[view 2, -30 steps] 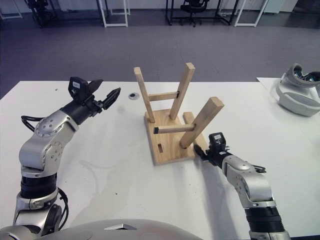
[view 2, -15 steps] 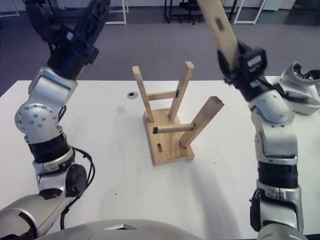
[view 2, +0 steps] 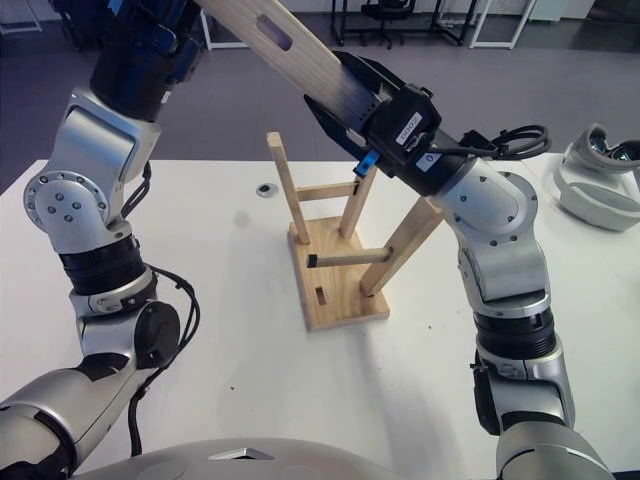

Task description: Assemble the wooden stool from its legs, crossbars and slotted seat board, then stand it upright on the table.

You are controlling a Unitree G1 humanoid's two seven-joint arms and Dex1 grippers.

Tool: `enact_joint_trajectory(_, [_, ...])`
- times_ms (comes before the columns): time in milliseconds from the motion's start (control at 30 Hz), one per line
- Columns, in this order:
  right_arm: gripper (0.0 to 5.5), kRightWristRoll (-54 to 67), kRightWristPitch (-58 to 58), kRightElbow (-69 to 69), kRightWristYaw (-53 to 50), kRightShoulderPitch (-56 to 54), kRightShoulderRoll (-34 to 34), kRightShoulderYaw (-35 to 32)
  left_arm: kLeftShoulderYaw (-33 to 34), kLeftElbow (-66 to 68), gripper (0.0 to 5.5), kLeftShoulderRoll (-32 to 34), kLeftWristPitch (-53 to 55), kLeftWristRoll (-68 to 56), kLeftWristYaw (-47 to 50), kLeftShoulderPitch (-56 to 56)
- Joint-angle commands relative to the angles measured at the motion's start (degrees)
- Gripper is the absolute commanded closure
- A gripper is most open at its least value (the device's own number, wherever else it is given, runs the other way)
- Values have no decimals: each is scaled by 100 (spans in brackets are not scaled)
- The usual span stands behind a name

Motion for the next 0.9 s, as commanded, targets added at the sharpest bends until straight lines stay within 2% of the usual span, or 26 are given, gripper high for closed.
enact_joint_trajectory(33, [343,-46,-29,-76,26,40,49,-47,-51,-67,352,60,-79,-74,65,86])
enact_joint_trajectory(233, [343,-56,-35,-152,1,25,112,-35,-93,-84,440,82,-115,-98,143,151])
enact_joint_trajectory(300, [343,-48,-6,-184,29,41,111,-22,-120,-118,445,78,-119,-129,175,183])
enact_joint_trajectory(333, [305,-51,2,-188,38,48,113,-15,-133,-129,445,77,-120,-144,184,191])
enact_joint_trajectory(600, [183,-188,26,-190,10,128,96,-13,-50,-379,447,210,-110,-426,437,441])
enact_joint_trajectory(767, [97,-140,194,-208,-142,127,130,-278,347,-570,447,674,-140,-712,767,772])
enact_joint_trajectory(900, [80,120,542,-306,-324,243,118,-770,552,-752,447,1146,5,-952,966,1301])
